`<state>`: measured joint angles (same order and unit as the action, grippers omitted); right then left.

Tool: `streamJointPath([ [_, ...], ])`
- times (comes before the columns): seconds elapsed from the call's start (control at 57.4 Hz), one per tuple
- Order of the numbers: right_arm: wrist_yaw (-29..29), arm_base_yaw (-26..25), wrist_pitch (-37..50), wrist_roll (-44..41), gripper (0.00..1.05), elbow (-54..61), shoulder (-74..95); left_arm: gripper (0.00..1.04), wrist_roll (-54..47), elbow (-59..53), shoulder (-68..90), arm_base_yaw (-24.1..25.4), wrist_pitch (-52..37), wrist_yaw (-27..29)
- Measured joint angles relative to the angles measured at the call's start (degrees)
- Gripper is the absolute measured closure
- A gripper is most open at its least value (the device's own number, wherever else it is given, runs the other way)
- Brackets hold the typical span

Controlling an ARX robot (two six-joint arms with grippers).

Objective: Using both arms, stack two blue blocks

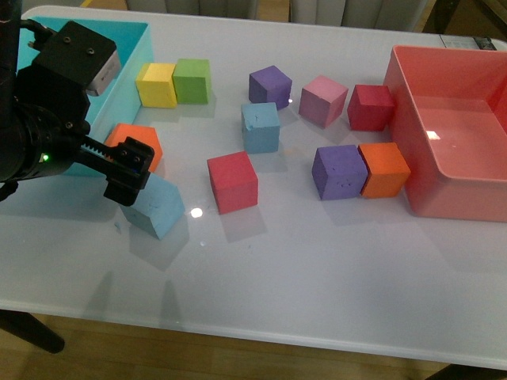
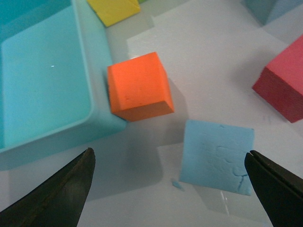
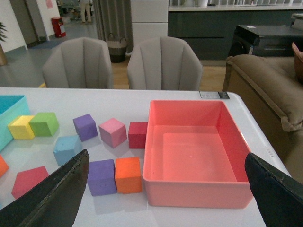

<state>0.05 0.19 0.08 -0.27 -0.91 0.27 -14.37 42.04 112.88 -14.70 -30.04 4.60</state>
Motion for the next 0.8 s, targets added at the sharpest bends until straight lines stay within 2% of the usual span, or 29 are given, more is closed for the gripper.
streamJointPath([
  [0.348,0.00,0.00,0.00,0.04,0.09,0.00,0.00,0.09,-4.57,2.82,4.37,-0.94,2.23,-8.74],
  [0.802,0.00,0.00,0.00,0.07,0.09,0.00,0.00,0.09,-5.51,7.48,10.21,0.76,4.85,-9.62],
])
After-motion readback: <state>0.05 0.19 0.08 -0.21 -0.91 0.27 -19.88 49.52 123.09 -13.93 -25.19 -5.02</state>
